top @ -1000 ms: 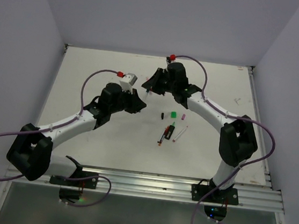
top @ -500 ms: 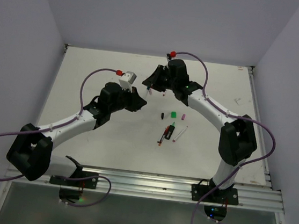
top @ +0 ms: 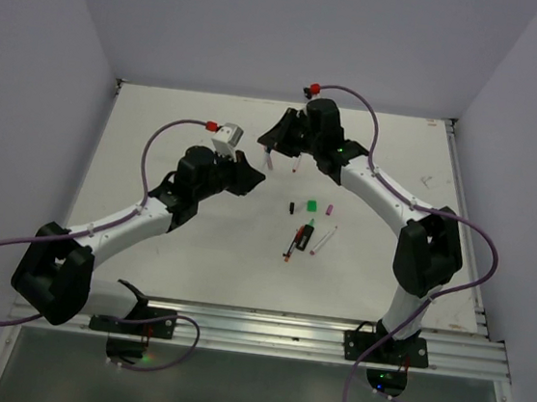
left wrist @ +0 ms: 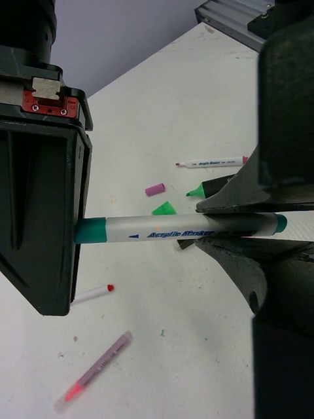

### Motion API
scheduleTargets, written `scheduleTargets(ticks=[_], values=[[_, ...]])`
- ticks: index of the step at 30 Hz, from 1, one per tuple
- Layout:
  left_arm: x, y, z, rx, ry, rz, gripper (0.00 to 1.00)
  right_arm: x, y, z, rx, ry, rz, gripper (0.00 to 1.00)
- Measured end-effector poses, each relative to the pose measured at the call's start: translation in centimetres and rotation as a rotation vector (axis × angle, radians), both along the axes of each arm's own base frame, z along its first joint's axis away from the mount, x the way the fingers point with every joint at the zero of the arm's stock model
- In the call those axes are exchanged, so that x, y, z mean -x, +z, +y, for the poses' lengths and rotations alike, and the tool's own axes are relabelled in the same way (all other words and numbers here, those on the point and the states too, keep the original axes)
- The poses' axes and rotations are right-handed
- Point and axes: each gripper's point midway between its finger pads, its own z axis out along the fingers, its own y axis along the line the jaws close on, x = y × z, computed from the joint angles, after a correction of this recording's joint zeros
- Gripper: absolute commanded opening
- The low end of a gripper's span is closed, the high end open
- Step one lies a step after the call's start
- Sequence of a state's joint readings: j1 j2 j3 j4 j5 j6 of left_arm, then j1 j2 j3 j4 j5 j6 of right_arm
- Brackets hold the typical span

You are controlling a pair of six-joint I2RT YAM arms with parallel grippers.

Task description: Open the pen caps

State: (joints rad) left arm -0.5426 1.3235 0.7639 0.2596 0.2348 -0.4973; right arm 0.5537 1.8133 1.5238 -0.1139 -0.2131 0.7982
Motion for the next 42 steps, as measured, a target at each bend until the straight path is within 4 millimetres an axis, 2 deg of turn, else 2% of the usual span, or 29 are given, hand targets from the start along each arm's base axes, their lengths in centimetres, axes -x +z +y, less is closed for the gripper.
scheduleTargets(ticks=[15, 27, 30, 31, 32, 34, 36, 38, 40, 42], values=[[-0.5, 0.5, 0.3, 0.009, 0.021, -0.023, 0.0, -1.7, 0.8, -0.2, -0.022, -0.003, -0.013, 0.0], [-0.4, 0.6, 0.3, 0.013, 0.021, -0.031, 0.0, -2.4, 1.1, -0.6, -0.073, -0.015, 0.001, 0.0], [0.0, 0.3, 0.6, -0.001, 0.02, -0.019, 0.31, -1.9, 0.2, -0.6, -0.092, -0.002, 0.008, 0.0], [0.5, -0.1, 0.6, -0.016, 0.004, -0.001, 0.53, -1.9, -0.2, -0.7, -0.097, -0.005, 0.0, 0.0], [1.9, -1.4, 0.7, -0.049, -0.028, 0.049, 0.63, -2.9, 0.0, -1.5, -0.095, -0.046, -0.043, 0.0], [4.7, -4.0, 0.9, -0.108, -0.082, 0.149, 0.81, -5.1, 1.0, -4.5, -0.11, -0.136, -0.121, 0.0], [6.6, -5.8, 1.1, -0.162, -0.12, 0.224, 0.87, -6.5, 2.0, -7.9, -0.117, -0.226, -0.18, 0.0], [7.3, -6.6, 1.5, -0.186, -0.122, 0.262, 0.88, -6.7, 2.9, -9.8, -0.12, -0.275, -0.221, 0.0], [7.6, -7.0, 1.8, -0.204, -0.121, 0.284, 0.88, -5.5, 3.4, -9.7, -0.121, -0.269, -0.247, 0.0], [7.5, -6.9, 1.8, -0.21, -0.122, 0.289, 0.89, -3.9, 3.5, -8.1, -0.121, -0.227, -0.26, 0.0]])
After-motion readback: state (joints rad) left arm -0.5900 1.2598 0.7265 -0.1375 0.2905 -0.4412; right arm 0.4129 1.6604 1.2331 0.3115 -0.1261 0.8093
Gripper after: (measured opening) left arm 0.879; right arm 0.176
